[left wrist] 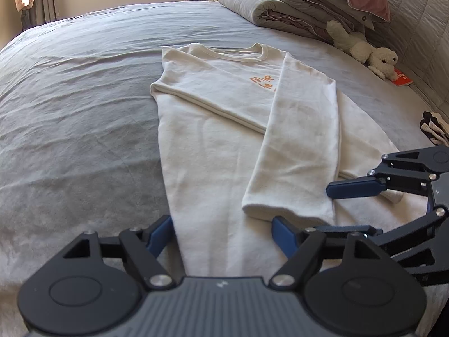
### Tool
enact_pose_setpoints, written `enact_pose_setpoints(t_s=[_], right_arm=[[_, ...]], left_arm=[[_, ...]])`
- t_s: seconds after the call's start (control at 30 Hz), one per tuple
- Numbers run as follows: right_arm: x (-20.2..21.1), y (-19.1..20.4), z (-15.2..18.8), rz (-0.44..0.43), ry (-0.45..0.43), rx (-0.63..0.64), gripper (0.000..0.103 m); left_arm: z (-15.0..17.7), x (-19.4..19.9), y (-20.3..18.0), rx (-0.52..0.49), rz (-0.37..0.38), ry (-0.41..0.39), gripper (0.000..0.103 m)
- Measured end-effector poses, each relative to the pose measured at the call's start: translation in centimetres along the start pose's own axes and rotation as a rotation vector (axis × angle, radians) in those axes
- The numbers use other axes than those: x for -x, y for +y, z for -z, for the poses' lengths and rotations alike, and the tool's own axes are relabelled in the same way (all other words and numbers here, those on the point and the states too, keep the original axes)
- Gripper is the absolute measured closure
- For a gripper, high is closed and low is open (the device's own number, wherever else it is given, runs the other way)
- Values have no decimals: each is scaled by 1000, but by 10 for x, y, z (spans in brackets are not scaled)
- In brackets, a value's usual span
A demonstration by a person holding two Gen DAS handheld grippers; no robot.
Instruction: Fold clothes
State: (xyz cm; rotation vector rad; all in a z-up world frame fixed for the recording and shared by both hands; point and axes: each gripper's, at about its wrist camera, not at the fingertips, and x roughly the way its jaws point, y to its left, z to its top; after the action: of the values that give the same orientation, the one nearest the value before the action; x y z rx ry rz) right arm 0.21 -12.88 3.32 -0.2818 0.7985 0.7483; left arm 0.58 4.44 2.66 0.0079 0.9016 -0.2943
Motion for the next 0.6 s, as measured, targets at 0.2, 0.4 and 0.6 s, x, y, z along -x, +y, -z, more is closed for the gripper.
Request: enact_pose_setpoints(t_s=[0.2,0.4,0.6], right_arm=[[0,0,0,0,0,0,49],[0,1,0,-2,0,1,48],[0,2,0,-2,-1,4,47]], left_arm=[[0,0,0,1,-1,-1,25],[0,0,-1,2,-1,-1,25],[0,-1,0,3,0,-1,25]])
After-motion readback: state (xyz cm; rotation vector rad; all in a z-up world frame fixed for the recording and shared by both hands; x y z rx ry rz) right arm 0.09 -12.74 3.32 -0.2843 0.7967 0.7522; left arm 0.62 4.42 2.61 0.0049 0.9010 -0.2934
